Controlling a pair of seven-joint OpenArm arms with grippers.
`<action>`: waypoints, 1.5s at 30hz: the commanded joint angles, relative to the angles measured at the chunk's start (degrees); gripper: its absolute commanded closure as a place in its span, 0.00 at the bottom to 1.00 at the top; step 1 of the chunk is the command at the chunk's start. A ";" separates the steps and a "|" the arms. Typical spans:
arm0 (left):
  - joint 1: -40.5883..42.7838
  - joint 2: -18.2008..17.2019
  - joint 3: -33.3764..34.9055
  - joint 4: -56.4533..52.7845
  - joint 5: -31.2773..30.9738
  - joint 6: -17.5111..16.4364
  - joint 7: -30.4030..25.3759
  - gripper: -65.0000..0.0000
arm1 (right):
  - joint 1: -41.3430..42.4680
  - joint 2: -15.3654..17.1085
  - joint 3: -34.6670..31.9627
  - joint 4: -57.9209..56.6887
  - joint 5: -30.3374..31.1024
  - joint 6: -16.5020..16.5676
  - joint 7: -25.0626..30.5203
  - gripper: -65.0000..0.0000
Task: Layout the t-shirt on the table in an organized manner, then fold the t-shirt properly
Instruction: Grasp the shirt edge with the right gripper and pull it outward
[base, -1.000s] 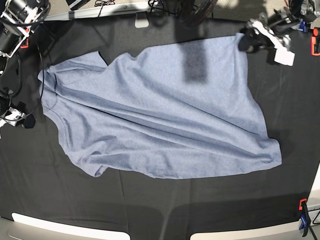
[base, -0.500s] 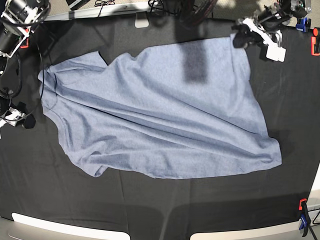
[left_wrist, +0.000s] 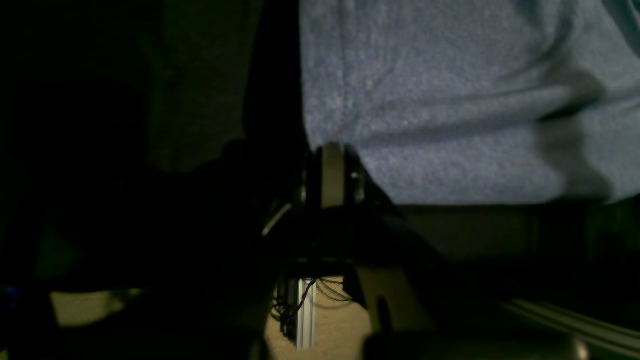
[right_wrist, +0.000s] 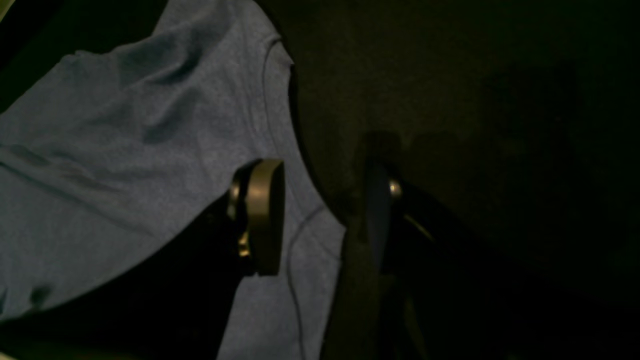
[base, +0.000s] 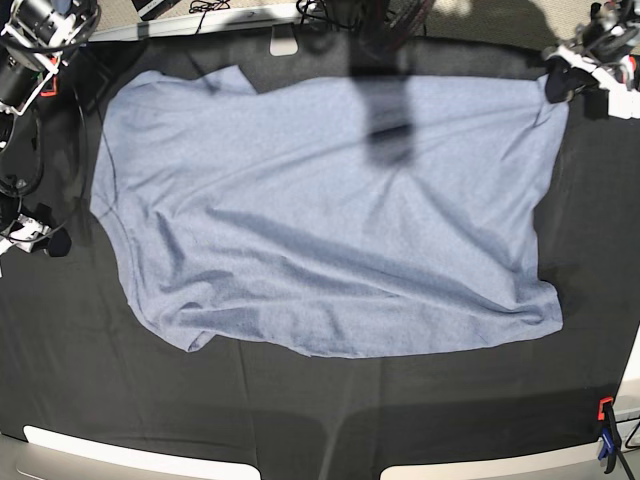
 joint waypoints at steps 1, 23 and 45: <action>0.37 -0.68 -1.09 0.76 -0.02 1.46 -0.74 1.00 | 1.14 1.44 0.20 0.85 1.44 0.42 0.94 0.61; 0.48 -0.72 -1.36 0.76 11.21 5.79 -5.49 0.52 | 1.81 1.44 -6.03 0.85 1.46 1.15 2.54 0.61; -4.17 -2.27 -1.22 0.83 -7.23 -4.19 -6.16 0.55 | 27.04 -6.93 -33.55 -13.00 -24.94 -6.78 19.96 0.61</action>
